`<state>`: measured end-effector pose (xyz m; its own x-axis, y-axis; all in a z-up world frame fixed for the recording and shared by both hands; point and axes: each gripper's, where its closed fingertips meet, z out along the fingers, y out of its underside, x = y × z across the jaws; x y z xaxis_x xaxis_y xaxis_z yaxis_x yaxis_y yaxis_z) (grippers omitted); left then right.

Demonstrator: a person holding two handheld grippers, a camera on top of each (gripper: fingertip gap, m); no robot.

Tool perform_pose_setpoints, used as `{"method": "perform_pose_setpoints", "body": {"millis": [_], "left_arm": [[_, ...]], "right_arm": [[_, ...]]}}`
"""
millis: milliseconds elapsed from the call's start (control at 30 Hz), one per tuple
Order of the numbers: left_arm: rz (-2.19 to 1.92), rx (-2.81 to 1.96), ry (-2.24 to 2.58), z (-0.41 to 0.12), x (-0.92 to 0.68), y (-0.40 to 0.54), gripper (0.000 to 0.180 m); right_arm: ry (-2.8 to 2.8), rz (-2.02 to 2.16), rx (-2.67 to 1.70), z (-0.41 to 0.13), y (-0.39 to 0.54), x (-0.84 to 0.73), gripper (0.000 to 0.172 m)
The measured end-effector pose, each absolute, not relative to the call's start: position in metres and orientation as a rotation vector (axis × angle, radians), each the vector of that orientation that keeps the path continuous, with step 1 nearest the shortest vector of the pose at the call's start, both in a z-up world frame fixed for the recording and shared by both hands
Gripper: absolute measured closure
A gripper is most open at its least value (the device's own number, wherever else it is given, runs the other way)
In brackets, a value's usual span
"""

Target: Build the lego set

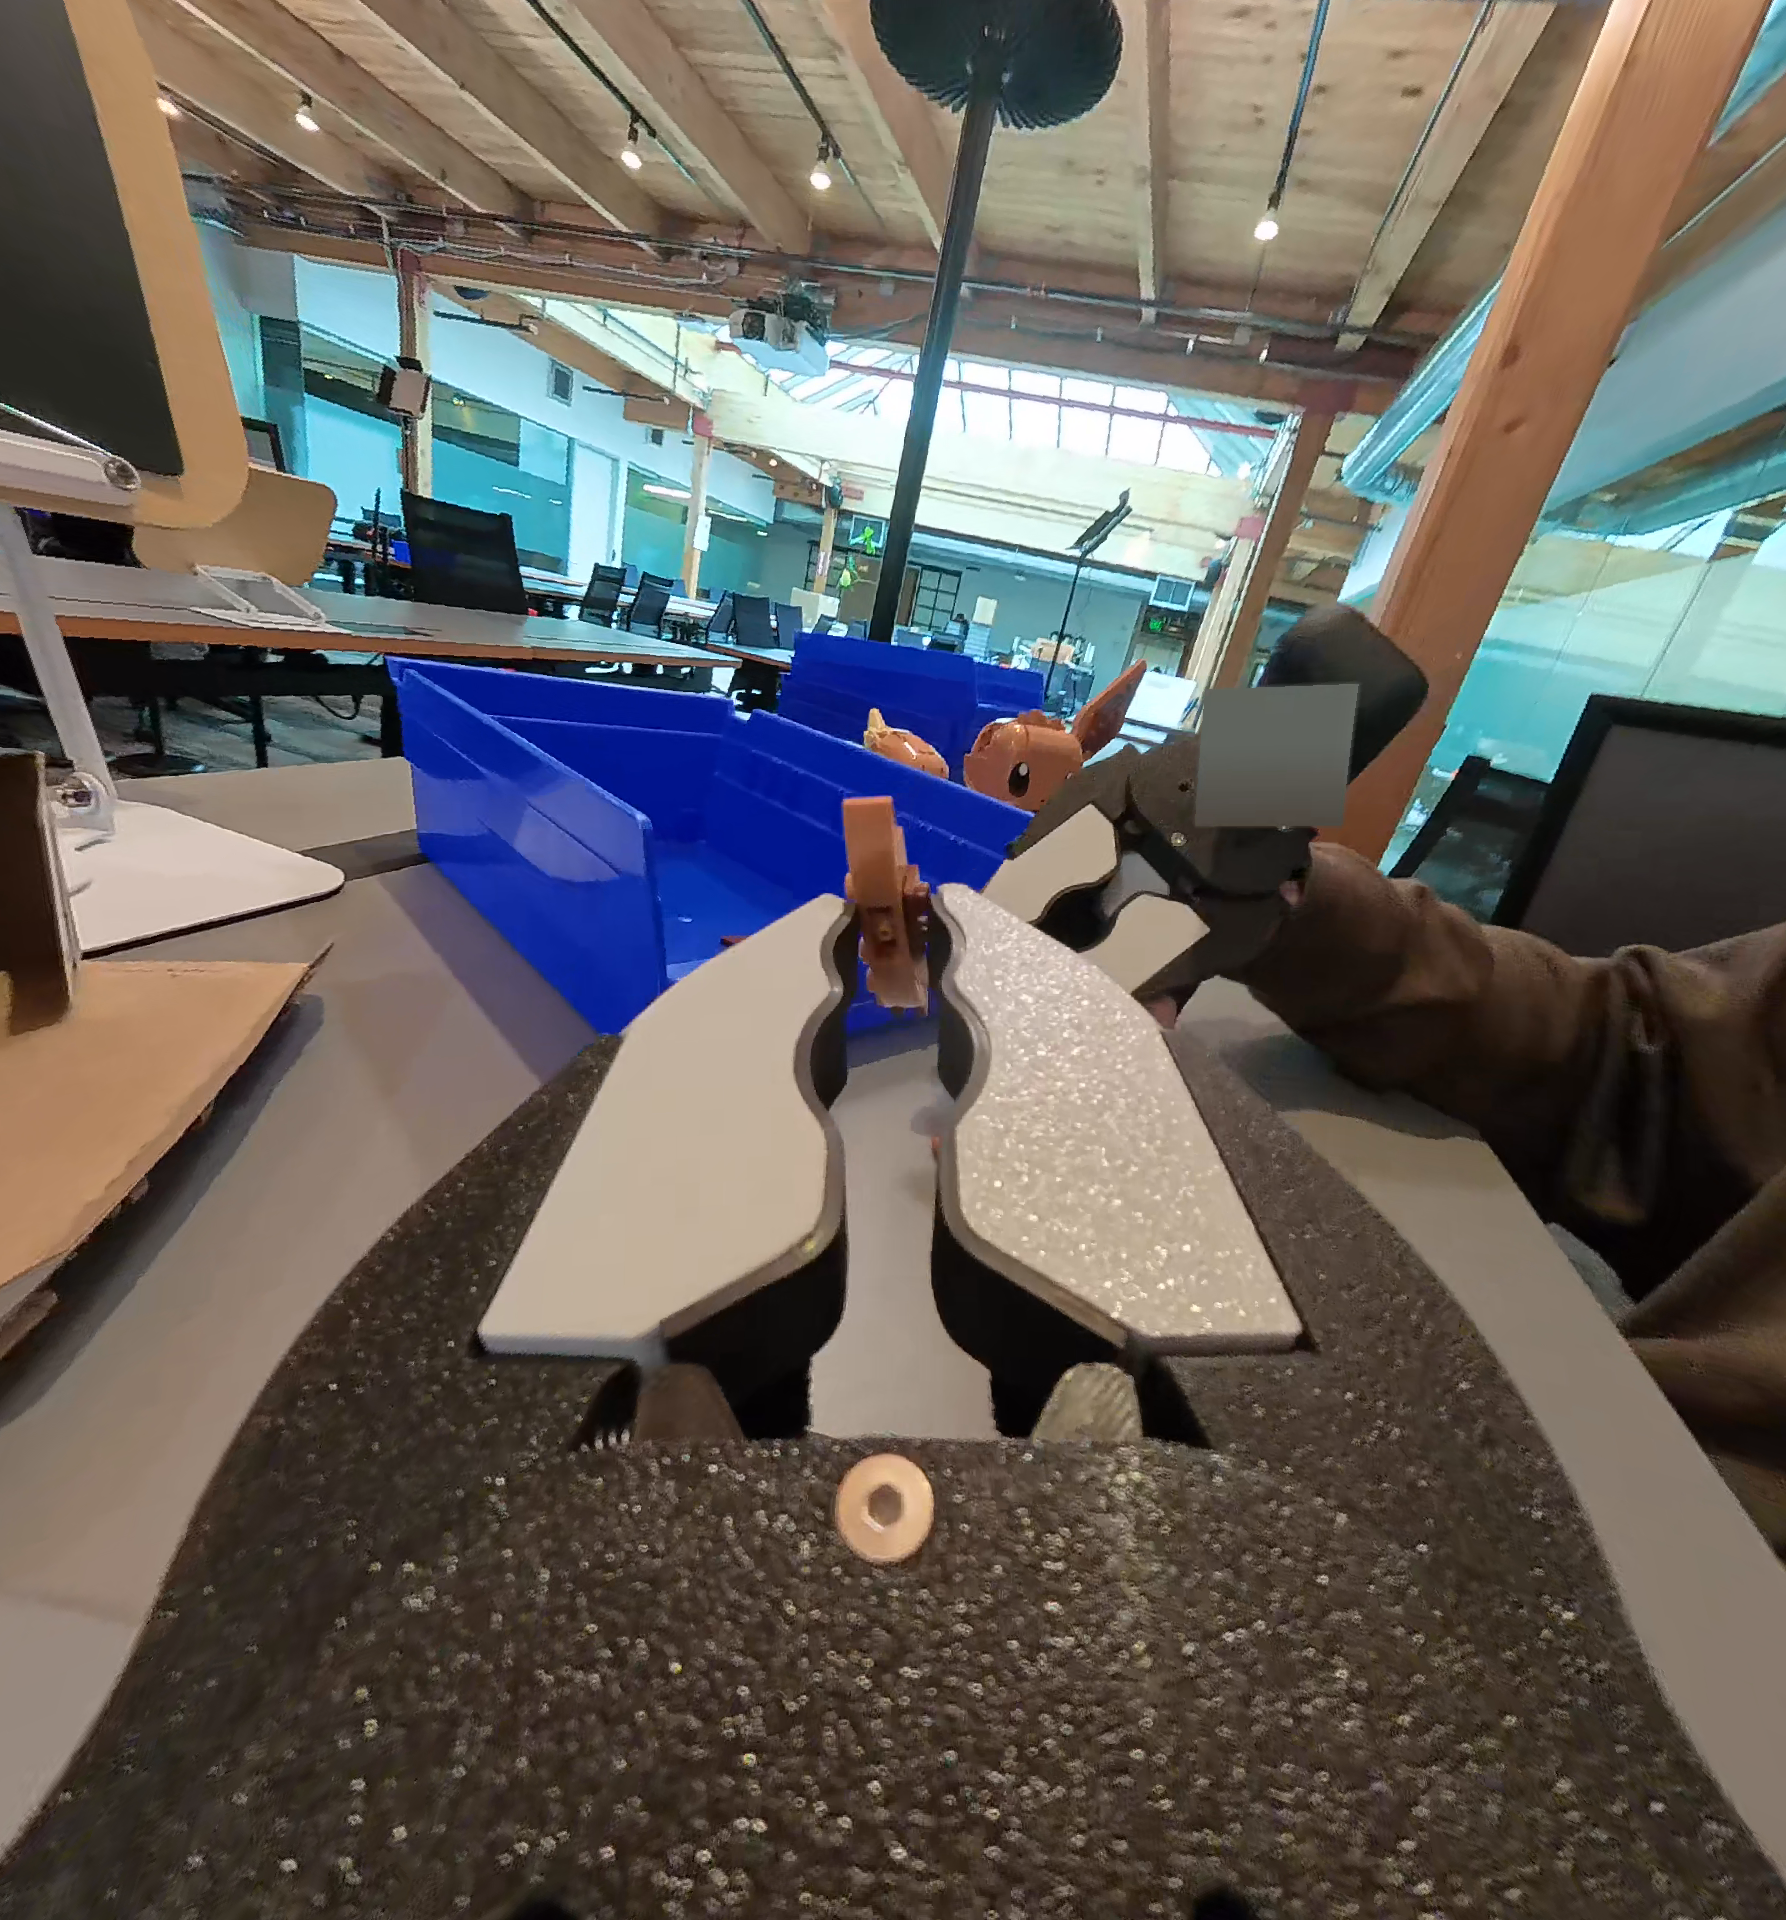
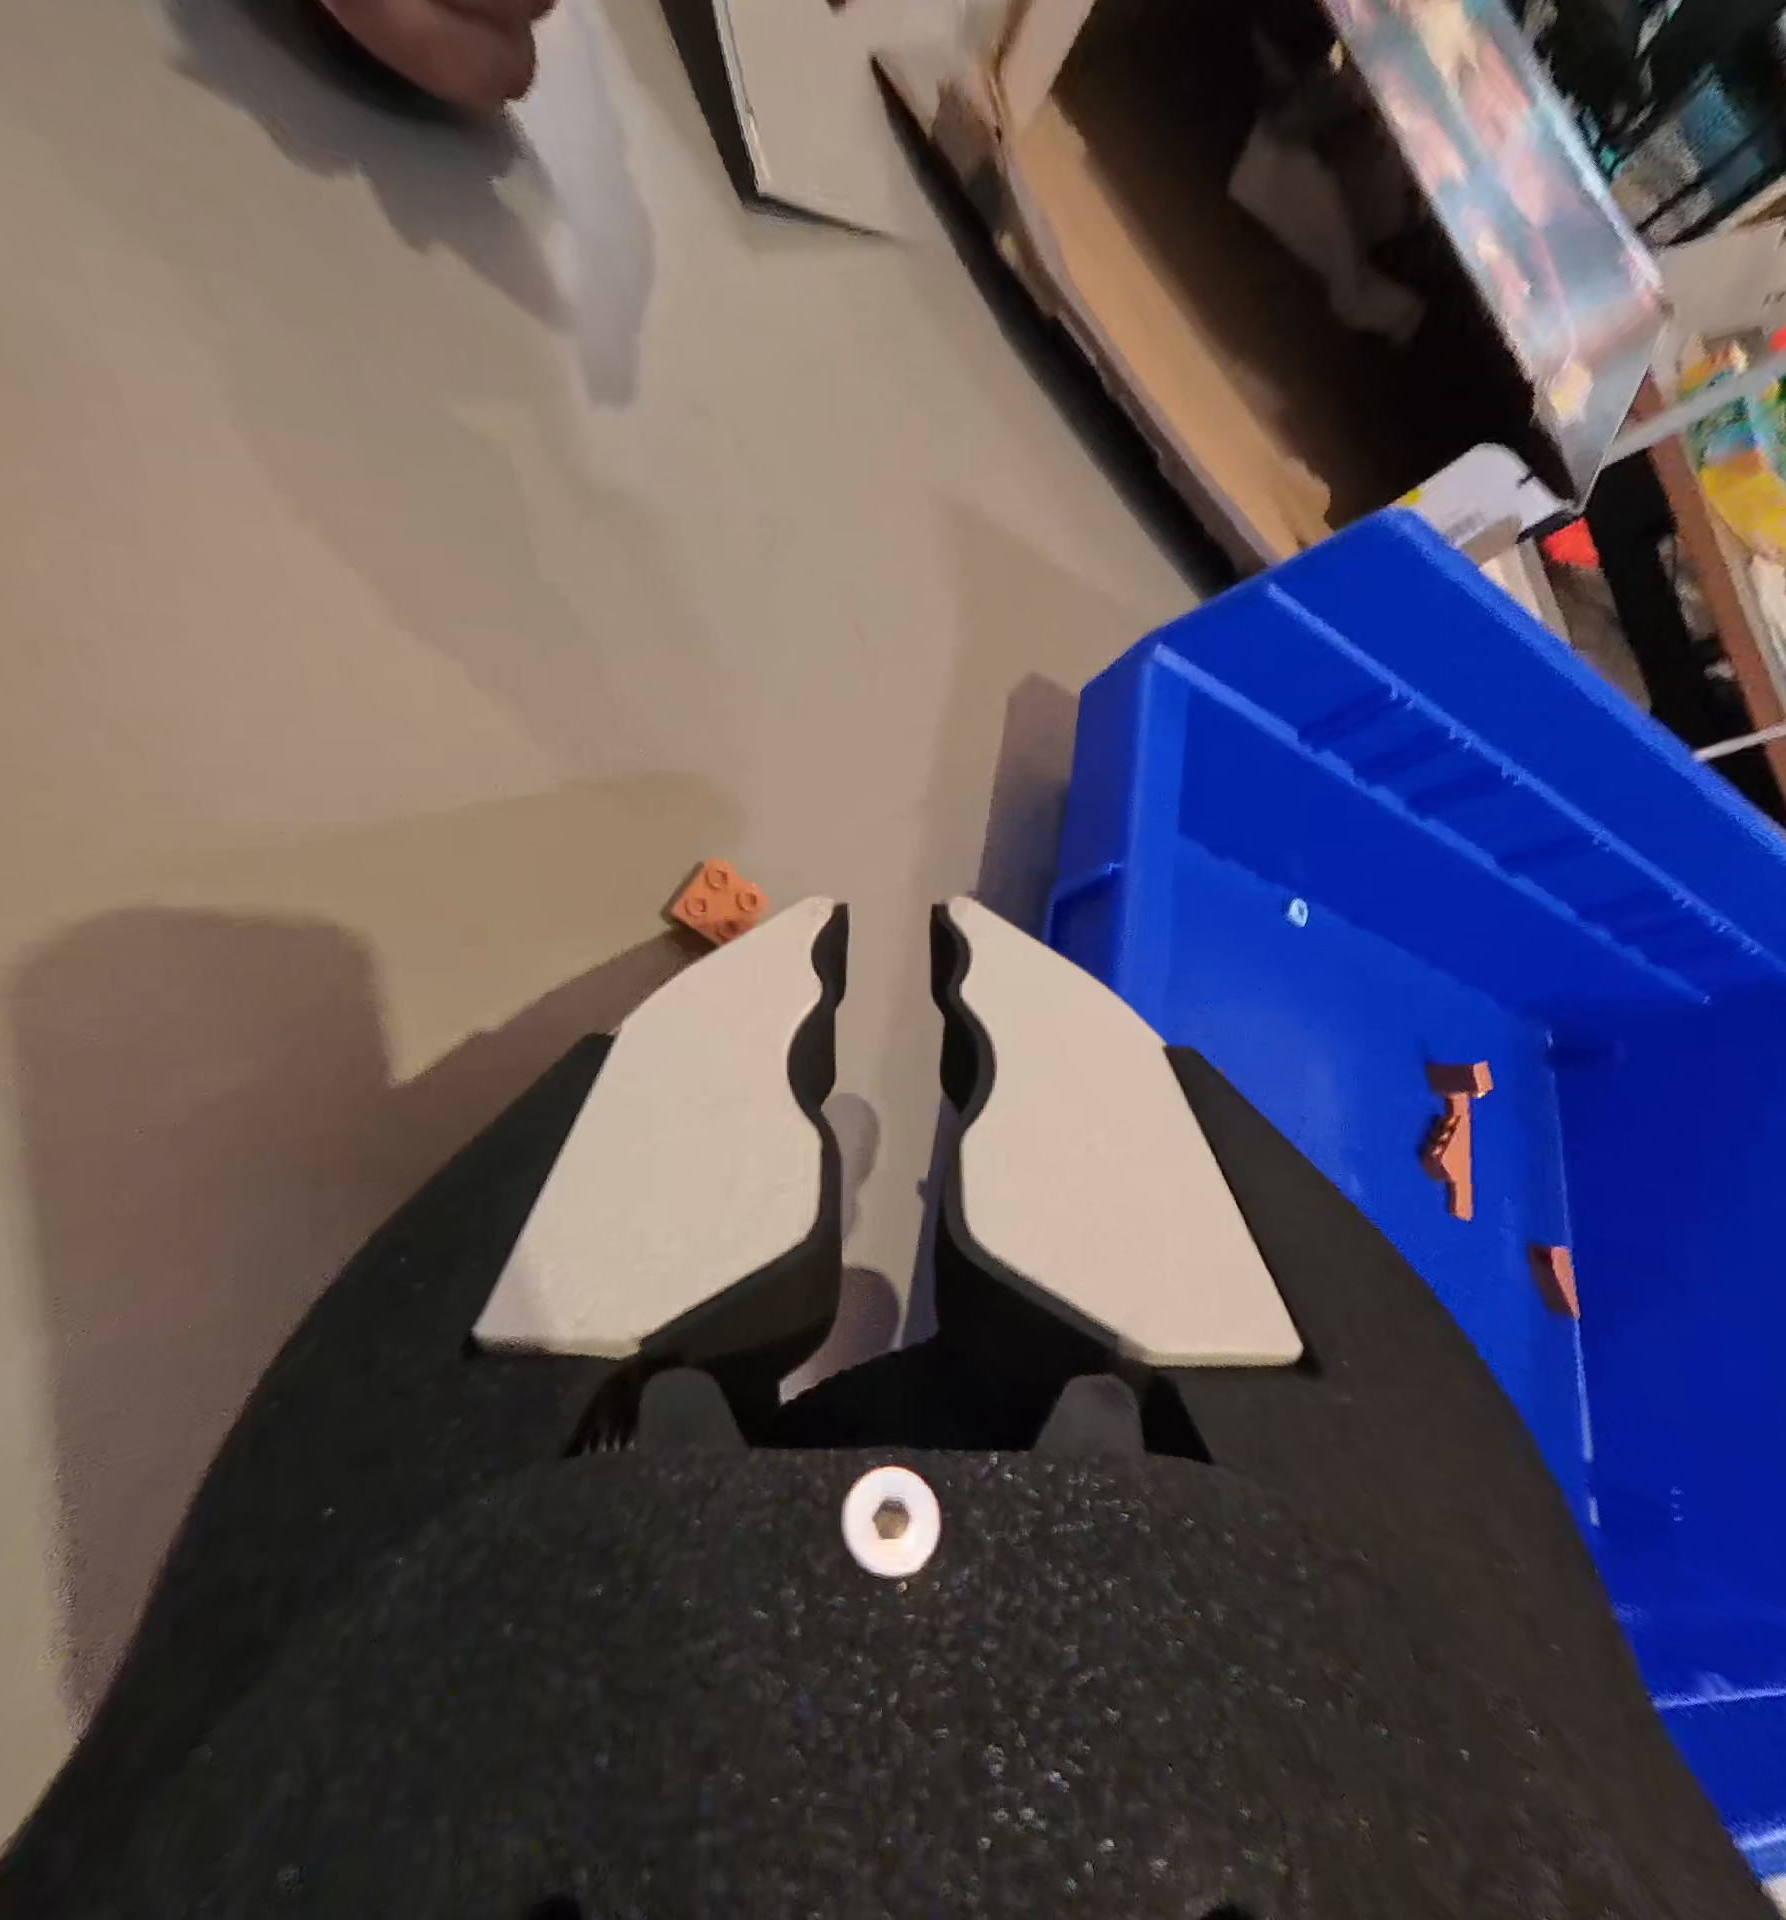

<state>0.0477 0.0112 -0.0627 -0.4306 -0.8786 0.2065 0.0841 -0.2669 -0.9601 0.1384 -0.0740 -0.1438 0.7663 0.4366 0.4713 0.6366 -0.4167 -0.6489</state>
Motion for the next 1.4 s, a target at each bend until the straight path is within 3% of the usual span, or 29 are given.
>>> {"method": "perform_pose_setpoints", "body": {"millis": [333, 633, 900, 1100, 1200, 1300, 1400], "left_arm": [[-1.719, -1.06, 1.321, -0.071, 0.052, 0.009, 0.169], [-1.761, -1.052, 1.361, -0.072, 0.053, -0.001, 0.169], [-1.774, -1.035, 1.435, -0.076, 0.052, -0.012, 0.169], [-1.773, -1.029, 1.485, -0.079, 0.05, -0.017, 0.169], [-1.845, -1.026, 1.57, -0.082, 0.046, -0.028, 0.169], [-1.897, -1.123, 1.651, -0.092, 0.046, -0.033, 0.169], [-1.931, -1.228, 1.754, -0.103, 0.043, -0.04, 0.169]], "right_arm": [[-0.838, -0.358, -2.258, -0.186, -0.071, 0.142, 0.163], [-0.955, -0.196, -2.156, -0.183, -0.072, 0.108, 0.148], [-0.932, -0.235, -2.156, -0.184, -0.066, 0.111, 0.153], [-1.0, -0.29, -2.117, -0.181, -0.061, 0.1, 0.143], [-1.013, -0.217, -2.116, -0.181, -0.061, 0.102, 0.142], [-1.104, -0.178, -2.132, -0.185, -0.063, 0.102, 0.154], [-1.223, -0.277, -2.159, -0.184, -0.063, 0.111, 0.152]]}}
